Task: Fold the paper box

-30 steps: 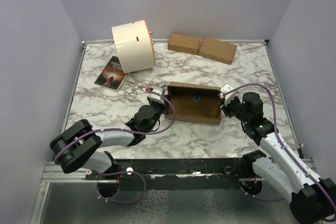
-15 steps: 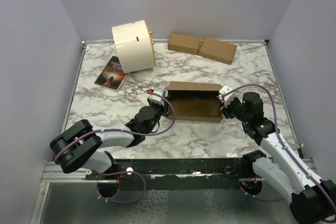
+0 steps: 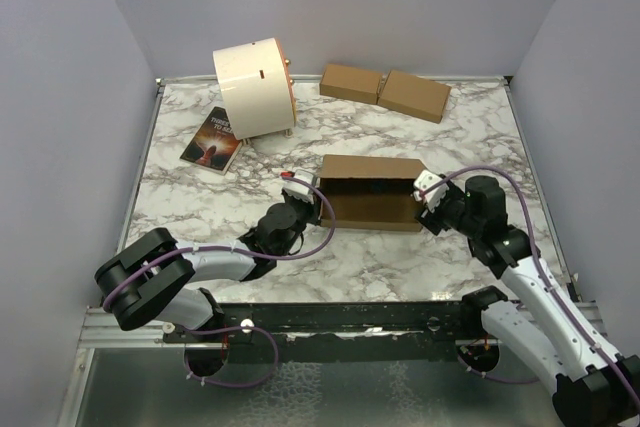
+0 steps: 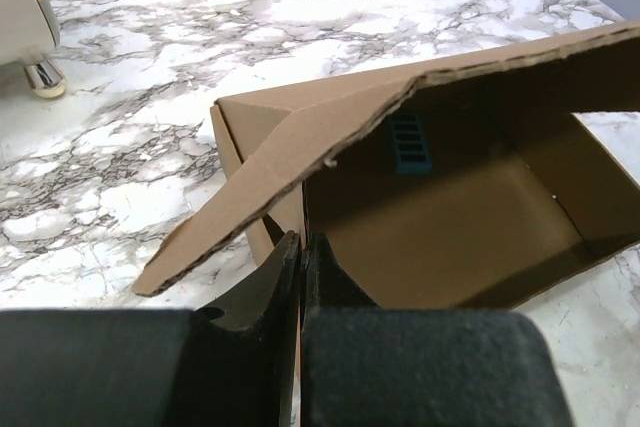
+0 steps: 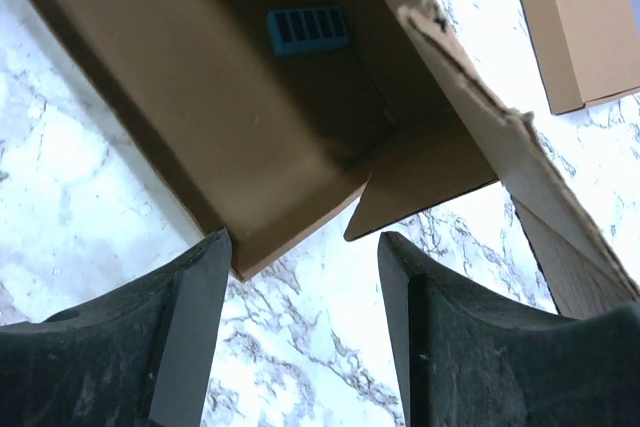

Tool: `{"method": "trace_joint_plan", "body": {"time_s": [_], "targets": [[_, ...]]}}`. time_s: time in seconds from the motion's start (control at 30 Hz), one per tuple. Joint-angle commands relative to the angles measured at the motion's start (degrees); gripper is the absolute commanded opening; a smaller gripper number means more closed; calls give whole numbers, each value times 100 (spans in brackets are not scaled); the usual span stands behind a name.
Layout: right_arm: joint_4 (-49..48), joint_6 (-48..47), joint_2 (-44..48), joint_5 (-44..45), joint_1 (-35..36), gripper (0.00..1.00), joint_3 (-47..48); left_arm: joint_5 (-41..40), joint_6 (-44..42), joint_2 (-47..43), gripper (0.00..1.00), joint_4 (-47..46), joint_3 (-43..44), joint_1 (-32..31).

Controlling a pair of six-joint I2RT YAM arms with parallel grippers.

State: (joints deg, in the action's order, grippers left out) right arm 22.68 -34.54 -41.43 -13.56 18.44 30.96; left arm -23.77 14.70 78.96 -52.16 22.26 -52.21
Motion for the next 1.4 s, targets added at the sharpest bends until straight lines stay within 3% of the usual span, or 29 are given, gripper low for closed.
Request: {"method": "trace_joint_plan", "body": {"time_s": [0.0, 0.5, 0.97, 1.37], "targets": [[678, -551, 146, -311, 46, 63, 309, -167, 117, 18, 0, 310, -7, -26], [3306, -2191, -554, -1102, 46, 71, 1695, -282, 249, -21, 0, 492, 41, -27], [5397, -3348, -995, -1895, 46, 69, 2641, -276, 281, -4, 0, 587, 72, -27], [5818, -2961, -1518, -3079, 46, 67, 3549, -241, 269, -12, 0, 623, 94, -27]]}}
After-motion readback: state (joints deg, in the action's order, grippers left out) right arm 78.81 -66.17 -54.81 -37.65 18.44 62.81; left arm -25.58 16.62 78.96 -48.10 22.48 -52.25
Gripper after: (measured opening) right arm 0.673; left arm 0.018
